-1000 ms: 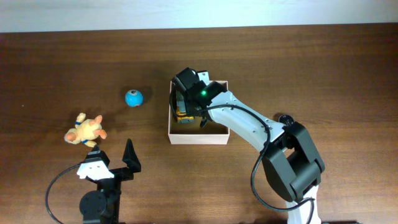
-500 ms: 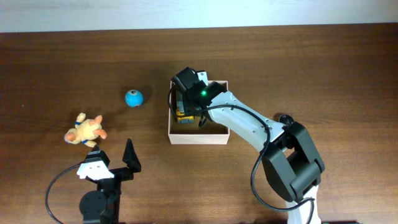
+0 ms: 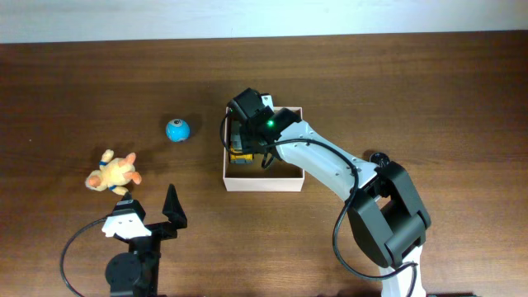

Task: Pack container
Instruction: 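Open the right gripper and raise it out of the box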

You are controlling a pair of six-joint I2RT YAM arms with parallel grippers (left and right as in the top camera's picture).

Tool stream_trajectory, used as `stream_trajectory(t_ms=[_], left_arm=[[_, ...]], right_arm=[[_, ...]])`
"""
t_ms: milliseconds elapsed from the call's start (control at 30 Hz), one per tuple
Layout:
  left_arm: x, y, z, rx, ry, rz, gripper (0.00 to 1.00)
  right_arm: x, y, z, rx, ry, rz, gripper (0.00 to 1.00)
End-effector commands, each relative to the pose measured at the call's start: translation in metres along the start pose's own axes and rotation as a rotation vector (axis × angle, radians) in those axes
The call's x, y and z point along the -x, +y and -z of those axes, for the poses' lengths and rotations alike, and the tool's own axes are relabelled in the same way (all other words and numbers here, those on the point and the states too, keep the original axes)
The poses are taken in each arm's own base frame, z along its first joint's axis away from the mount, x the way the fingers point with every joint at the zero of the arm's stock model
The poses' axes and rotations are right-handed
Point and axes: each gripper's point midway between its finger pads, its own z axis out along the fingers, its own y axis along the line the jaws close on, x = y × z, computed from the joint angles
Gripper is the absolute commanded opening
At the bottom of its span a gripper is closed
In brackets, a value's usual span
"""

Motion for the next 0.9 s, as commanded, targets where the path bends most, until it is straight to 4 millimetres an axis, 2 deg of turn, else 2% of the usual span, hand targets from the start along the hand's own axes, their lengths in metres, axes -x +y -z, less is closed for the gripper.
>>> stream_trajectory(t_ms=[0,233,500,633,767,867], left_arm=[[-0.001,-0.001,0.0,-0.008,-0.003,-0.016,0.99],[-0.001,-0.001,0.0,-0.008,-0.002,-0.016,0.99],[-0.001,-0.001,0.0,-0.008,-0.003,-0.016,0.99],[-0.001,-0.001,0.0,-0.008,-0.002,-0.016,0.99],[-0.001,-0.001,0.0,-0.008,-0.002,-0.016,0.99],[-0.001,-0.001,0.0,-0.008,-0.003,-0.016,0.99]], right_arm=[[-0.004,-0.002,-0.006,-0.001,0.015,0.014,0.47],[0.0,-0.016,-0.004,-0.059,-0.001,0.073,0.46],[0.023,-0.026,0.025,-0.118,-0.043,0.105,0.47],[0.037,-0.032,0.048,-0.131,-0.05,0.095,0.51],[0.055,-0.036,0.081,-0.125,-0.079,0.078,0.53],[0.063,-0.048,0.106,-0.13,-0.09,0.051,0.58]])
